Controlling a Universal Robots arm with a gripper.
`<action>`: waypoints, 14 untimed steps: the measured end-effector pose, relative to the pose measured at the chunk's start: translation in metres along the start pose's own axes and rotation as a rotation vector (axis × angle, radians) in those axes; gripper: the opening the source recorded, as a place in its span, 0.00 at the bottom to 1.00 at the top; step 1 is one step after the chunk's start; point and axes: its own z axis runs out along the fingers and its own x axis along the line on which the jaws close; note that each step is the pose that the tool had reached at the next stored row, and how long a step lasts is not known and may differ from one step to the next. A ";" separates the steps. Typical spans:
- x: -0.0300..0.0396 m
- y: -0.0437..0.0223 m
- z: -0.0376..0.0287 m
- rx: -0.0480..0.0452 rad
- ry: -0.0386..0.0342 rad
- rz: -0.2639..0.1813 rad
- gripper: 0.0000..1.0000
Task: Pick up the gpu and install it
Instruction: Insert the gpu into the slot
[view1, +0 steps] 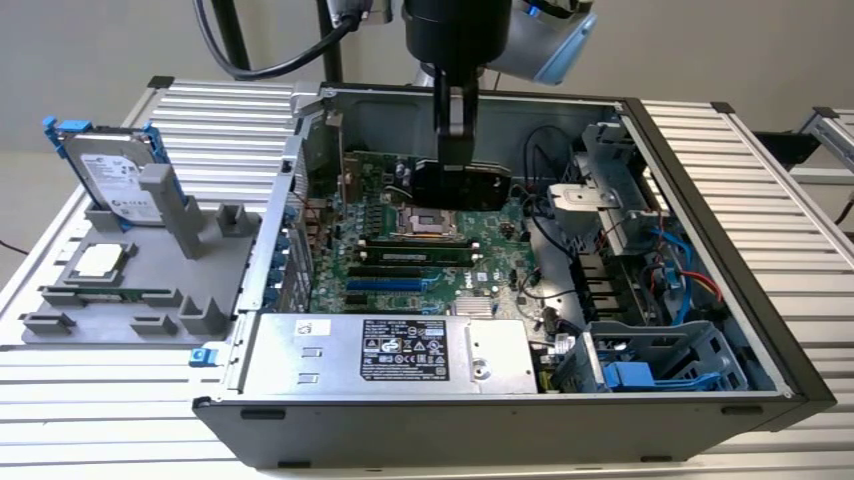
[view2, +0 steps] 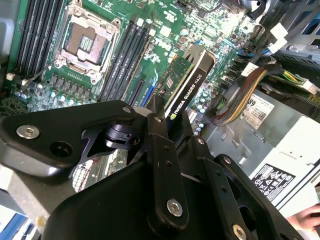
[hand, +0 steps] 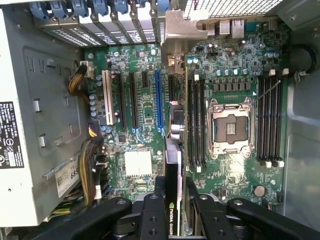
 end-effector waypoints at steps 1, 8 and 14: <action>0.0000 0.0000 0.0003 0.0000 0.0002 0.000 0.00; -0.0001 0.0003 0.0026 0.0001 0.0013 0.000 0.00; -0.0001 0.0004 0.0045 0.0002 0.0024 0.000 0.00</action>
